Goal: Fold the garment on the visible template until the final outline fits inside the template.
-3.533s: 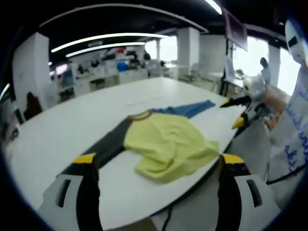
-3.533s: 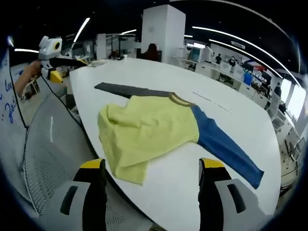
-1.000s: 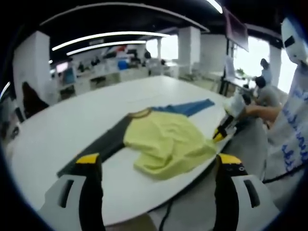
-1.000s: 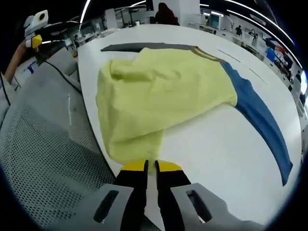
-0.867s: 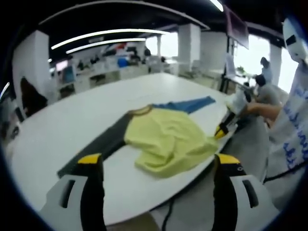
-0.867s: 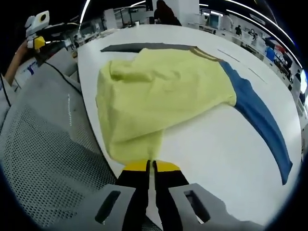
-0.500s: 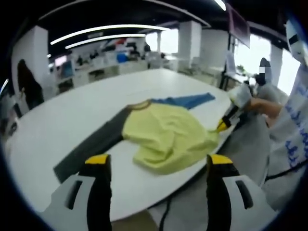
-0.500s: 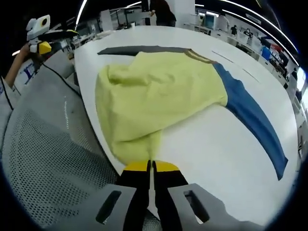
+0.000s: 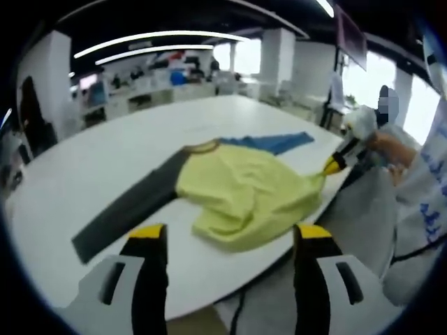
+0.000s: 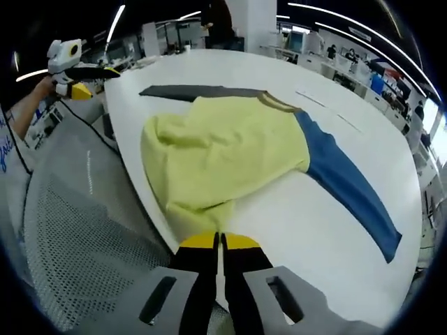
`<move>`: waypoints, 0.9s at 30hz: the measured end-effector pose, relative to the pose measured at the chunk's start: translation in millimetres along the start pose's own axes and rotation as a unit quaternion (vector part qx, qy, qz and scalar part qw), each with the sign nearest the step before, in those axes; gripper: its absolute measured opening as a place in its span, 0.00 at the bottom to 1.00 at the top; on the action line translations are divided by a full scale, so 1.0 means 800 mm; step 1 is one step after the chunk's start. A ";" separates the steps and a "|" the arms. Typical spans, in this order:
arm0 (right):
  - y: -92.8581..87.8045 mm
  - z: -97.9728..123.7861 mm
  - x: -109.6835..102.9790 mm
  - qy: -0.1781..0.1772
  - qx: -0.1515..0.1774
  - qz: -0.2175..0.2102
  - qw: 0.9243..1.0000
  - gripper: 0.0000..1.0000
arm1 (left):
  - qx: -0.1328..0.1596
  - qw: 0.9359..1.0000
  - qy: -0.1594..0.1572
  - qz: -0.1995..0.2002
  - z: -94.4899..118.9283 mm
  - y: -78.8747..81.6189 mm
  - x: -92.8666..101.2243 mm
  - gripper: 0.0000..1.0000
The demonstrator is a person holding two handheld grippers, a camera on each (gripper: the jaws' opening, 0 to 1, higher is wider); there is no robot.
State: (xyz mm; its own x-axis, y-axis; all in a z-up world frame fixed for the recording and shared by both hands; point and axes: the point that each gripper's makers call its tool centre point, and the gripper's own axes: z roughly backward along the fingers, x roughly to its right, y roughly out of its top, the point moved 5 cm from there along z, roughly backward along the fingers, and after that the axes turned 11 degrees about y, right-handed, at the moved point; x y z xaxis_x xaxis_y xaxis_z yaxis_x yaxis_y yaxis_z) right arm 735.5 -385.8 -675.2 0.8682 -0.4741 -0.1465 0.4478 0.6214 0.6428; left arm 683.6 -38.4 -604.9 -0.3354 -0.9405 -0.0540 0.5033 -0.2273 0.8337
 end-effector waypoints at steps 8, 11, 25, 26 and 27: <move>0.018 0.020 0.005 -0.021 0.021 0.009 1.000 0.02 | -0.028 1.000 0.000 -0.009 -0.018 -0.012 0.004 0.64; 0.020 0.024 0.009 -0.027 0.025 0.009 0.999 0.02 | -0.032 0.999 -0.006 -0.009 -0.023 -0.014 0.009 0.61; 0.036 0.042 0.011 -0.047 0.041 0.022 0.998 0.02 | -0.072 0.997 -0.018 -0.005 -0.051 -0.037 0.013 0.46; 0.038 0.043 0.011 -0.048 0.043 0.024 0.998 0.02 | -0.076 0.997 -0.018 -0.007 -0.052 -0.039 0.013 0.45; 0.042 0.047 0.011 -0.051 0.048 0.026 0.997 0.02 | -0.081 0.997 -0.017 -0.008 -0.054 -0.041 0.013 0.46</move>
State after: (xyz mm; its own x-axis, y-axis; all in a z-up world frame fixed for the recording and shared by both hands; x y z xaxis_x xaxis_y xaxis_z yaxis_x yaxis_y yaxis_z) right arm 750.0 -392.1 -626.7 0.8615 -0.5064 -0.0369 0.3756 0.5867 0.7174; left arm 697.9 -51.5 -656.7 -0.3702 -0.9278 -0.0452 0.6182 -0.2824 0.7335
